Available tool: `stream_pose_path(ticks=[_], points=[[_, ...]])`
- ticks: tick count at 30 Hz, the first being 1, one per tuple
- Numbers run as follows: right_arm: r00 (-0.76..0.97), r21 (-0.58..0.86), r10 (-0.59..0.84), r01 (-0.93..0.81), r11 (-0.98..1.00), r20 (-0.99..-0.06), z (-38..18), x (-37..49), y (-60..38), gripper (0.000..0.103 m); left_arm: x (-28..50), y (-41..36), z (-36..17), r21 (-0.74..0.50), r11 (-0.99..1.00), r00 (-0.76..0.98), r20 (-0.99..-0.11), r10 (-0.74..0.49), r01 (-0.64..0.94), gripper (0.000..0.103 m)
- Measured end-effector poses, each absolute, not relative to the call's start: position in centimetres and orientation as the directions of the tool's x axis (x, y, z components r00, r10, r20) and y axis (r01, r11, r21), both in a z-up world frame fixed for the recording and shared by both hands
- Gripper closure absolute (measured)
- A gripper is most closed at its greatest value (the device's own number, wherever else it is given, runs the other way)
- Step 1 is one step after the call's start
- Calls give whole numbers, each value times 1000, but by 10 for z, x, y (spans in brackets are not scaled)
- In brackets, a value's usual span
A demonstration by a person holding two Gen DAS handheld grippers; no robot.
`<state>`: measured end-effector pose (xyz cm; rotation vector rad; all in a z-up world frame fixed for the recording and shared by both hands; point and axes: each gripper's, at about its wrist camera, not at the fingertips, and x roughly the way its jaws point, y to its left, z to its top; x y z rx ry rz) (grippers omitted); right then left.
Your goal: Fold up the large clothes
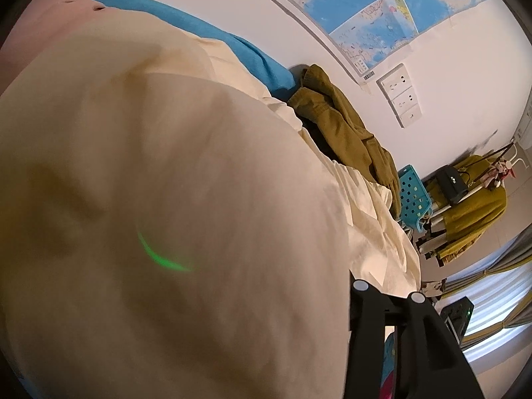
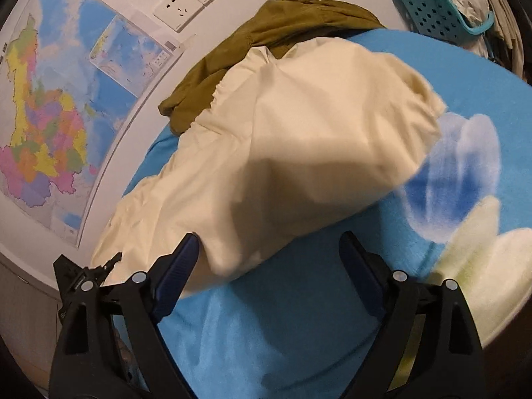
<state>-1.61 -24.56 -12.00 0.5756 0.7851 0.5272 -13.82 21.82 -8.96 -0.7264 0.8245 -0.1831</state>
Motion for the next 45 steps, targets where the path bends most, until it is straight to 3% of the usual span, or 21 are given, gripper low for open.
stream_pose_path(ticks=[4, 6, 7, 9, 12, 14, 16, 17, 18, 20, 22, 24, 25, 28, 31, 33, 34, 37, 45], points=[[612, 675, 648, -238, 698, -454, -117, 7, -232, 10, -139, 218, -92, -650, 750, 672, -610, -419, -122, 50], [613, 731, 705, -285, 619, -357, -114, 12, -231, 12, -138, 216, -93, -634, 763, 665, -625, -409, -126, 43], [614, 743, 726, -320, 588, -310, -111, 11, -231, 16, -135, 216, -94, -629, 768, 646, -637, -421, -119, 33], [617, 724, 745, -390, 569, -253, -107, 7, -227, 17, -132, 216, -92, -621, 779, 633, -638, -438, -87, 32], [577, 709, 730, -334, 621, -367, -119, 22, -217, 21, -128, 223, -93, -633, 766, 646, -630, -430, -107, 31], [575, 701, 731, -346, 624, -368, -120, 26, -213, 21, -127, 222, -93, -617, 777, 670, -629, -393, -125, 29], [574, 721, 746, -352, 597, -337, -122, 33, -211, 22, -125, 217, -94, -611, 784, 678, -625, -387, -115, 18], [574, 721, 749, -358, 593, -331, -122, 35, -210, 27, -123, 214, -92, -596, 795, 675, -634, -377, -115, 18], [575, 719, 745, -353, 598, -338, -123, 38, -208, 33, -122, 212, -91, -583, 803, 673, -643, -365, -122, 20], [561, 724, 757, -361, 589, -336, -122, 41, -209, 62, -119, 211, -89, -550, 822, 673, -664, -325, -146, 37], [550, 724, 780, -400, 561, -300, -116, 37, -215, 74, -122, 212, -86, -542, 828, 677, -664, -317, -144, 59], [526, 717, 792, -418, 557, -309, -113, 36, -218, 74, -128, 210, -81, -521, 844, 686, -662, -304, -129, 62], [513, 717, 792, -409, 565, -332, -115, 39, -217, 69, -129, 209, -81, -504, 855, 683, -668, -297, -122, 59], [477, 705, 788, -396, 589, -390, -120, 47, -206, 49, -122, 216, -89, -529, 835, 656, -686, -316, -150, 39], [478, 703, 789, -402, 587, -386, -119, 51, -198, 47, -118, 217, -90, -542, 824, 662, -679, -316, -162, 39], [478, 706, 793, -405, 581, -378, -120, 53, -196, 56, -117, 214, -87, -518, 840, 662, -688, -297, -162, 48], [480, 693, 791, -419, 587, -380, -118, 52, -195, 68, -117, 212, -86, -509, 846, 663, -690, -291, -158, 56], [480, 674, 803, -465, 574, -353, -106, 45, -196, 81, -119, 206, -76, -470, 870, 669, -696, -262, -148, 68], [512, 566, 809, -590, 575, -288, -51, 15, -195, 86, -136, 195, -38, -379, 921, 717, -667, -203, -92, 77]])
